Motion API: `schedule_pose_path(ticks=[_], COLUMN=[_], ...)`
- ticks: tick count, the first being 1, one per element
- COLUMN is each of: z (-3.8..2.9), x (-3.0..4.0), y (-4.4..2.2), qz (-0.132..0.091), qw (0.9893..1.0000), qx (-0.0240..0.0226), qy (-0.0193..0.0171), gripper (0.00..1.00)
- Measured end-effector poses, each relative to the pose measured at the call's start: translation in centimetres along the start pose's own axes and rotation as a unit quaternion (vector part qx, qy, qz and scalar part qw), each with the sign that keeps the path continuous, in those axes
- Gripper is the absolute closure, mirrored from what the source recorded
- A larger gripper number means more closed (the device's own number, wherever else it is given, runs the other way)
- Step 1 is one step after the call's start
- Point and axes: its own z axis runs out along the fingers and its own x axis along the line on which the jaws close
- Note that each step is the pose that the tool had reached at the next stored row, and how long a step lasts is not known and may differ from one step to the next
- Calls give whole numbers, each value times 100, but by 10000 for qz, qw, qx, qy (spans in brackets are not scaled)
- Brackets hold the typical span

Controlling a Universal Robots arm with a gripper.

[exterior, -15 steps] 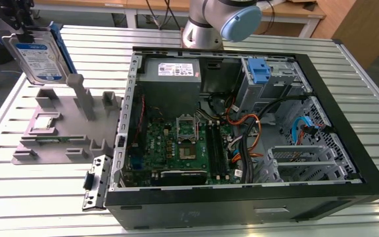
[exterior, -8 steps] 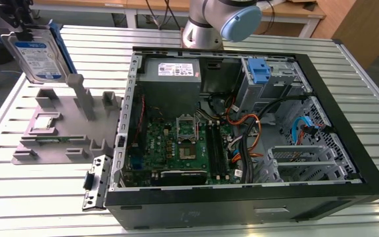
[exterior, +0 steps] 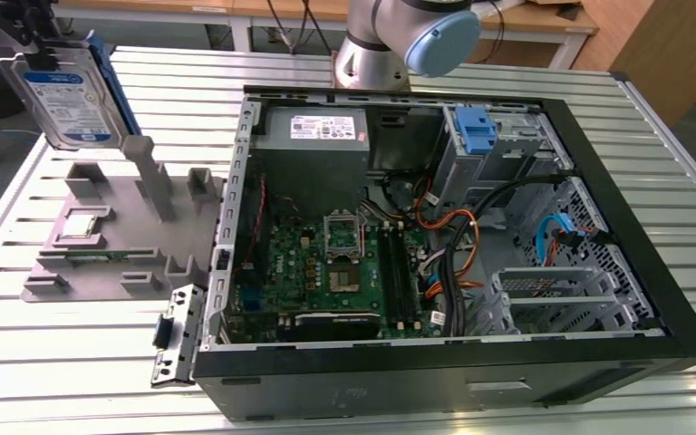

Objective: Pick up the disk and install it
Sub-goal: 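Pick up the disk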

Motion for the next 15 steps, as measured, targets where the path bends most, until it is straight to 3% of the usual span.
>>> schedule_pose_path(ticks=[15], z=[-104], x=[-5], y=[3], qz=[0], qw=[10000], qx=[0], qy=[0], gripper=[65])
